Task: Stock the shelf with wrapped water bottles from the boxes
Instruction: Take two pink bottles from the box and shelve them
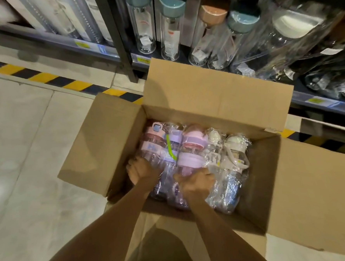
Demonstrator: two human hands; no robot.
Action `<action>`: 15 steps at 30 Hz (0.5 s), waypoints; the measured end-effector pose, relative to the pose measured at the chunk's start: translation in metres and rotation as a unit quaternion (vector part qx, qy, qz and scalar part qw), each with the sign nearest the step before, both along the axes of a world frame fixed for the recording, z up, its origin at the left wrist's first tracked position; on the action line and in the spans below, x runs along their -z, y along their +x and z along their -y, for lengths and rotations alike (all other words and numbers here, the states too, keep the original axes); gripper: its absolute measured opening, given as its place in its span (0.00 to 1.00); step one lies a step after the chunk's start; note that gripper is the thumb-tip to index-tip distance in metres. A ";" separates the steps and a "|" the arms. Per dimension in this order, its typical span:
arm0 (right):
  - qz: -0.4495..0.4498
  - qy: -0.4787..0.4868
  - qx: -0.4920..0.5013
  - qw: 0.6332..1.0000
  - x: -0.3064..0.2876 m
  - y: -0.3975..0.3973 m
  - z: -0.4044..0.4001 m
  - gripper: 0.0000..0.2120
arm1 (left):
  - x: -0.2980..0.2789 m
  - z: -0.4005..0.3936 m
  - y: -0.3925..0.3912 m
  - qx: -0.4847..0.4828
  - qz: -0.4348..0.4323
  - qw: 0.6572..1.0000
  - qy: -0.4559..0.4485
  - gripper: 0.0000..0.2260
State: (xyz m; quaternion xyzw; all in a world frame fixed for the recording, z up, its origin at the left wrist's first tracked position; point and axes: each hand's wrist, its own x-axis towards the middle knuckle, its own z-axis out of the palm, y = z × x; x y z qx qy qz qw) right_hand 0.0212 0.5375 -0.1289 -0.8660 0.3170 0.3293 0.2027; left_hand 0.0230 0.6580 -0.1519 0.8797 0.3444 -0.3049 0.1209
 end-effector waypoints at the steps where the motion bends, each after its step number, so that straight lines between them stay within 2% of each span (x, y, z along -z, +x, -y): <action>1: 0.001 0.000 0.005 1.000 0.000 0.000 0.001 0.48 | -0.001 0.002 -0.005 -0.010 0.020 1.000 -0.003 0.35; 5: 0.003 0.018 0.029 0.999 0.002 0.002 0.004 0.48 | 0.009 0.009 -0.017 -0.107 0.076 0.984 -0.118 0.37; 9: 0.008 0.015 0.023 1.000 0.007 0.005 0.001 0.44 | 0.017 -0.004 -0.004 -0.177 0.072 0.973 -0.132 0.37; 13: 0.021 -0.027 0.059 0.998 0.013 0.008 -0.010 0.43 | 0.032 -0.014 -0.004 -0.150 0.029 0.968 -0.199 0.46; 15: 0.021 -0.041 0.066 0.997 0.017 0.008 -0.013 0.41 | 0.044 -0.016 -0.006 -0.181 0.036 0.960 -0.209 0.43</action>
